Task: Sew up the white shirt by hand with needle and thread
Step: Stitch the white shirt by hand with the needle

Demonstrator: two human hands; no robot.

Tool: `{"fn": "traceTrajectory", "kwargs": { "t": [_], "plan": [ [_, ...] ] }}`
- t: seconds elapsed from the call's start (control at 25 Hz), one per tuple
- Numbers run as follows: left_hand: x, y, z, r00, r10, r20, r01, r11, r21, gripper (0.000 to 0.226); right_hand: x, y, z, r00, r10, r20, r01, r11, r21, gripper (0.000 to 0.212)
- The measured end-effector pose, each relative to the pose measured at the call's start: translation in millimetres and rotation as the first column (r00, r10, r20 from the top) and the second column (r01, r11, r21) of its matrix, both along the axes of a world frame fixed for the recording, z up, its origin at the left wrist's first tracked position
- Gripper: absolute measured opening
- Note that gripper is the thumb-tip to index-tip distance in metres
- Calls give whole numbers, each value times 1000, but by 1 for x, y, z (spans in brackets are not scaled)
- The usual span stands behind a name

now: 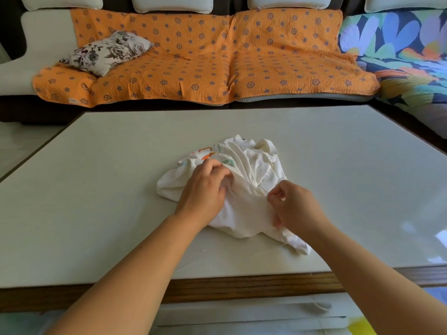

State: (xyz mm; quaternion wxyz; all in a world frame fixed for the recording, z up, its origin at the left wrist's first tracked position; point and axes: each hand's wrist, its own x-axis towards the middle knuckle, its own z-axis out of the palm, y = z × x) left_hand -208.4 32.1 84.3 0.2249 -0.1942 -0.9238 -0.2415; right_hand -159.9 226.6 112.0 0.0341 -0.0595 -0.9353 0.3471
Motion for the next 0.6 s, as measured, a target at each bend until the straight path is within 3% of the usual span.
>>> {"fn": "traceTrajectory", "kwargs": {
  "t": [0.28,0.48,0.52,0.6],
  "plan": [
    [-14,-12,6,996,78,48,-79,996,32,17,-6,8,7,999,42,-7,-42,998,-41,13],
    [-14,-34,11,992,7,129,-12,999,44,3,-19,12,5,981,-61,-185,46,995,-87,17],
    [-14,-37,11,990,-23,137,15,998,62,4,-21,13,4,976,-76,-203,55,993,-107,18],
    [-10,-40,16,970,-84,226,25,967,254,7,-24,16,4,969,-98,-228,68,988,-135,20]
  ]
}}
